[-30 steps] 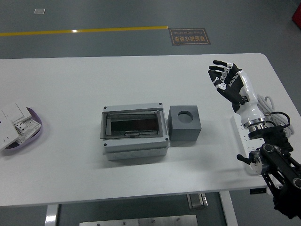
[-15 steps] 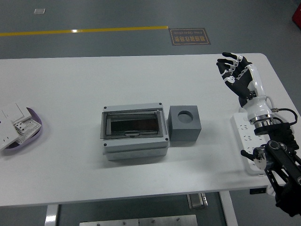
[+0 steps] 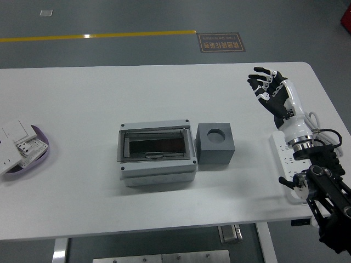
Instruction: Pick up the cylinder from the cube,place it in the box,flap close box
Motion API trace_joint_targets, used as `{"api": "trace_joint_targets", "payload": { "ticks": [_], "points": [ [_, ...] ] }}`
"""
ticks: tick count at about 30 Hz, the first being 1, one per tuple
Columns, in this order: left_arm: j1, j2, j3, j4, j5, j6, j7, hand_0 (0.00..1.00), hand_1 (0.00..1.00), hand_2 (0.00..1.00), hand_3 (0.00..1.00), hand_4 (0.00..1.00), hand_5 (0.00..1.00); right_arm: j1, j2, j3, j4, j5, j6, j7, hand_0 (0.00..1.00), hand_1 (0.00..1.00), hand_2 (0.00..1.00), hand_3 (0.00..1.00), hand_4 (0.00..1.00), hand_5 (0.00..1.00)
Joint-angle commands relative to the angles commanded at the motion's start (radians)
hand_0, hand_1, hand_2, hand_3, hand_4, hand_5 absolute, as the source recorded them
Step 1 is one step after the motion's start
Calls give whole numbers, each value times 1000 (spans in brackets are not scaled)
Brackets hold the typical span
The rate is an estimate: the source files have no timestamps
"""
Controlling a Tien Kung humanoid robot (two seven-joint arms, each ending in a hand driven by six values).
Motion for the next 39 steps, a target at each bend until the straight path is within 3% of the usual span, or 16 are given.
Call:
{"api": "trace_joint_targets", "payload": {
  "ticks": [27,28,39],
  "points": [
    [0,-7,9,0,-12,1,14,588,610,606,625,643,173,26,-5,-86,29,-20,48,-54,749,671,649,658,738,270],
    [-1,-7,9,0,-12,1,15,588,610,606,624,642,173,26,-6,-87,27,-22,49,-56,797,689,677,667,758,246],
    [0,-3,0,0,5,0,24,588,610,606,625,642,173,18,-8,-89,20,-24,43,-79,807,702,690,685,763,196]
  ]
}}
